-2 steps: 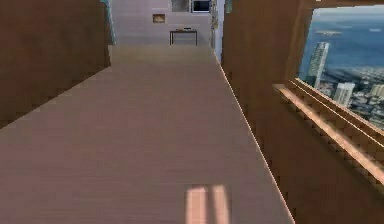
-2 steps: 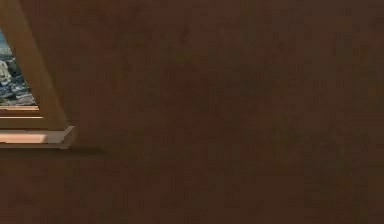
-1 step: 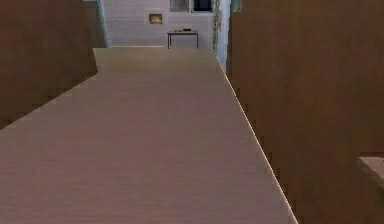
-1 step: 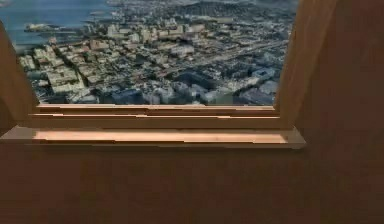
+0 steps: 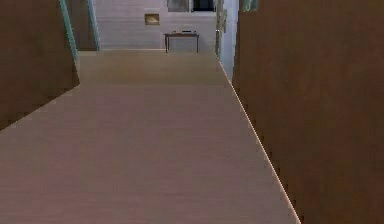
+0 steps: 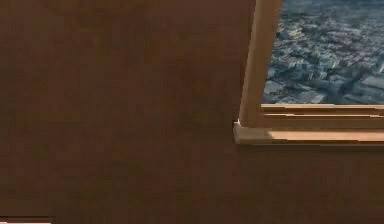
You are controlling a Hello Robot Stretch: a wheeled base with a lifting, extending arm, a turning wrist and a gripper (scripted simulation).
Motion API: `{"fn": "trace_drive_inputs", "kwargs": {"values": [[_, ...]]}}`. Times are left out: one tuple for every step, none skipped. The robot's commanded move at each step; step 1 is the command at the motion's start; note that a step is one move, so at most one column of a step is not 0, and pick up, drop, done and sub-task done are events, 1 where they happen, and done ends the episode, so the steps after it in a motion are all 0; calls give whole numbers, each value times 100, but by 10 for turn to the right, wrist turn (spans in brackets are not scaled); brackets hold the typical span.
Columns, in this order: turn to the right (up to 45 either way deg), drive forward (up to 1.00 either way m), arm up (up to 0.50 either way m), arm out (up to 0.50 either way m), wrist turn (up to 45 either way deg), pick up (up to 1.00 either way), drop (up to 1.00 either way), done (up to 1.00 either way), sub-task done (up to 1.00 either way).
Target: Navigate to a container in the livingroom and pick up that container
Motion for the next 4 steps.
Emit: {"fn": "trace_drive_inputs", "kwargs": {"values": [[0, 100, 0, 0, 0, 0, 0, 0, 0], [0, 100, 0, 0, 0, 0, 0, 0, 0], [0, 100, 0, 0, 0, 0, 0, 0, 0], [0, 100, 0, 0, 0, 0, 0, 0, 0]]}}
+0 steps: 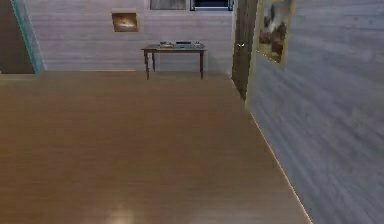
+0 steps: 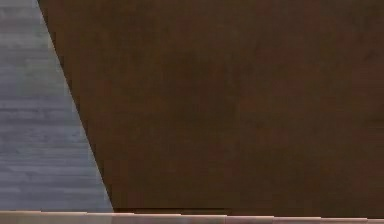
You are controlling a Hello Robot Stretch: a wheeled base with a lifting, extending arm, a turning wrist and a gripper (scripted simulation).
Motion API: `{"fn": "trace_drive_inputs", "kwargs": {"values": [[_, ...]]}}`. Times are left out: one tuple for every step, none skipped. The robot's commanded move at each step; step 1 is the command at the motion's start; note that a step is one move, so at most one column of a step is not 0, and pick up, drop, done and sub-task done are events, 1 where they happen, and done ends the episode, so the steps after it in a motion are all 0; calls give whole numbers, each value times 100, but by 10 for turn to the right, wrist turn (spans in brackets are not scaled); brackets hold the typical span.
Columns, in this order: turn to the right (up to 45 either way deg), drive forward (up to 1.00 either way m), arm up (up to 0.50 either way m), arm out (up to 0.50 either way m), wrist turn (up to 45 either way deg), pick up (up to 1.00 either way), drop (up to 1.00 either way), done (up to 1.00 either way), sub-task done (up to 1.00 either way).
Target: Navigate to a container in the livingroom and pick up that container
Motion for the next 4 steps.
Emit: {"fn": "trace_drive_inputs", "kwargs": {"values": [[0, 100, 0, 0, 0, 0, 0, 0, 0], [0, 100, 0, 0, 0, 0, 0, 0, 0], [0, 100, 0, 0, 0, 0, 0, 0, 0], [30, 0, 0, 0, 0, 0, 0, 0, 0]]}}
